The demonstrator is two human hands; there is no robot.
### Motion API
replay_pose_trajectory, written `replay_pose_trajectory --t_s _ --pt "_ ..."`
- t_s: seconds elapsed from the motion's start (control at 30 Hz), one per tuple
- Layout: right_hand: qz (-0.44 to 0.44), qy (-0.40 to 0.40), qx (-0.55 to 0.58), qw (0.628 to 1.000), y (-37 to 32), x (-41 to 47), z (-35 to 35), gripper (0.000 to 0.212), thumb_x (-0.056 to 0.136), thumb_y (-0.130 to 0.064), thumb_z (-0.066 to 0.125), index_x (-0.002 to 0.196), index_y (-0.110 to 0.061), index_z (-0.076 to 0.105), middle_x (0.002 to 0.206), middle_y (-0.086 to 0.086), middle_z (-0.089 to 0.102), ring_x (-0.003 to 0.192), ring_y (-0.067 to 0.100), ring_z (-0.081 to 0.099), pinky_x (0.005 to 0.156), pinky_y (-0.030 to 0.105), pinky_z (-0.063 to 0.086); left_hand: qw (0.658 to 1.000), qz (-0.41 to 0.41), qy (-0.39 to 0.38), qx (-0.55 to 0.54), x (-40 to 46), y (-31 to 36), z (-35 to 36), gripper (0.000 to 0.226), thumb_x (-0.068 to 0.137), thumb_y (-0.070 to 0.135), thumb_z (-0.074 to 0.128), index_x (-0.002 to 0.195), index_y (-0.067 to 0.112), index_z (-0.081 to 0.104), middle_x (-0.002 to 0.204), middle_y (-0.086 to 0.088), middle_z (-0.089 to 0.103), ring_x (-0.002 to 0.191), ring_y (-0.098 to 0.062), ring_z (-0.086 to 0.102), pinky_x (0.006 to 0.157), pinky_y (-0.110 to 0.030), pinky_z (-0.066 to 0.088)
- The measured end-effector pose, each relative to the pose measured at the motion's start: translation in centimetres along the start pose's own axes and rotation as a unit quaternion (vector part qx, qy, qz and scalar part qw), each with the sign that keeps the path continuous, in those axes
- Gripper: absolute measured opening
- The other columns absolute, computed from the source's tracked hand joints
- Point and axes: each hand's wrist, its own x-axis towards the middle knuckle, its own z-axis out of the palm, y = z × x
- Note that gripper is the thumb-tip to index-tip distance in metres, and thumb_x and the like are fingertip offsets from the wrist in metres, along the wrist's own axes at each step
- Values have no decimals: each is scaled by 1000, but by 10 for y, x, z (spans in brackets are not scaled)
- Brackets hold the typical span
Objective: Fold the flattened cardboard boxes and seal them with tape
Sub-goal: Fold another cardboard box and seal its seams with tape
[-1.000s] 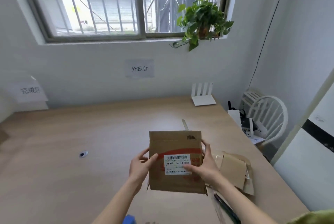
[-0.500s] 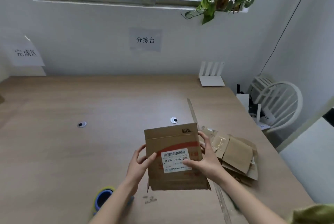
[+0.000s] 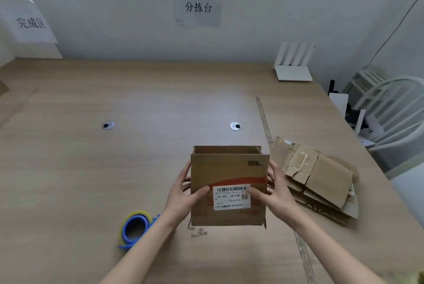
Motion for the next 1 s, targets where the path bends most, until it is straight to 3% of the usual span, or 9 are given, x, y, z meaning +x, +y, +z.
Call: replay_pose_trajectory --t_s 0.1,0.23,0.3,0.43,0.53,0.63,0.77,0.9,1.0 --pt "11 4 18 1000 9 0 8 78 80 -34 85 138 -53 35 131 -24 57 119 -10 54 84 14 49 999 34 -8 34 0 -11 -4 90 77 23 86 138 64 33 128 8 56 111 5 58 81 -20 55" --pt "16 -4 17 1000 28 -11 21 72 85 -22 81 138 -51 42 116 -26 66 110 -12 59 83 12 53 993 63 -21 93 -9 -36 -7 89 73 27 88 143 52 39 135 10 58 123 -9 56 98 -38 53" --pt "26 -9 28 999 29 -16 23 59 90 -25 76 136 -48 46 113 -29 66 108 -9 61 80 11 52 993 65 -15 95 -12 -41 -9 84 72 28 89 140 48 44 133 12 60 122 -12 57 99 -38 52" --pt "33 8 82 996 22 -19 18 31 97 -43 53 127 -35 58 109 -21 71 106 1 64 83 15 48 997 68 -3 31 -20 -34 -8 47 80 53 70 126 45 59 125 2 64 116 -18 62 90 -33 55" --pt "34 26 85 995 23 -22 15 23 96 -40 62 118 -32 62 109 -9 72 104 8 66 81 18 49 997 78 20 12 -29 -29 -3 26 87 48 60 113 47 63 116 9 67 112 -13 63 82 -24 56" --pt "31 44 89 995 25 -24 14 40 93 -28 73 126 -39 55 128 -6 62 110 6 64 81 20 53 997 64 40 20 -36 -30 2 44 91 30 66 125 53 50 120 20 61 116 1 57 83 -17 52" --pt "14 13 48 999 19 -26 12 79 92 -20 75 149 -53 31 129 -16 55 114 -7 58 80 10 51 998 31 37 49 -43 -36 -6 82 93 21 68 145 63 21 124 17 54 117 4 53 91 -18 46" --pt "-9 -17 12 1000 17 -25 16 45 91 -21 75 128 -39 57 127 -13 59 117 4 59 76 14 54 995 59 21 81 -50 -46 -16 53 91 27 71 132 55 51 125 15 61 120 -4 57 95 -27 53" --pt "-27 11 17 999 28 -28 24 23 86 -34 77 105 -29 65 127 -15 62 126 13 59 88 33 60 987 105 32 118 -55 -54 -17 29 90 47 68 118 45 66 124 20 63 125 -1 52 99 -43 52"
